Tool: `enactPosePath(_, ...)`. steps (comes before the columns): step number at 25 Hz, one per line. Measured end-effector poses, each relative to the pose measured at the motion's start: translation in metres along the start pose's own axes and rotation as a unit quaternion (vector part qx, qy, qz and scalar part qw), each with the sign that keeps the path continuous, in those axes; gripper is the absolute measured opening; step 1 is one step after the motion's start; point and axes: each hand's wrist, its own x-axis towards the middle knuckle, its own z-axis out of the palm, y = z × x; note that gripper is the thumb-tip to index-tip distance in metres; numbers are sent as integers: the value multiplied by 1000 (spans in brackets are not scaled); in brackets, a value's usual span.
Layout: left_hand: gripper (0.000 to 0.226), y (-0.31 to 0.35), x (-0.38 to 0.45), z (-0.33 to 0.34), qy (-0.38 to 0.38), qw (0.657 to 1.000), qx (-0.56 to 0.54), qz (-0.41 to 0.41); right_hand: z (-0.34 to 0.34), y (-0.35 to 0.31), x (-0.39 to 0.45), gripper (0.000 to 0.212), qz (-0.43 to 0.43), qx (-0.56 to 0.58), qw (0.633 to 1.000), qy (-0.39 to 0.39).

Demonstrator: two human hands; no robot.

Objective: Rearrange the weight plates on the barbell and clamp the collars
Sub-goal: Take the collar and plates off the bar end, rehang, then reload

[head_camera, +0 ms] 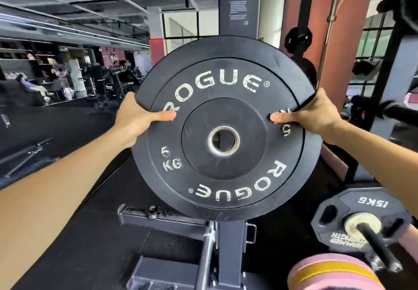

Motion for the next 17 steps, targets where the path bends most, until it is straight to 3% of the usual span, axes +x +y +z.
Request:
enactPosePath(9,85,-93,-59,-39,-15,1000,-25,-4,52,35,-91,117,-3,-20,1000,-13)
enactPosePath(17,101,-218,-140,-43,-37,999,-6,28,107,138,-195,121,7,-24,1000,-7)
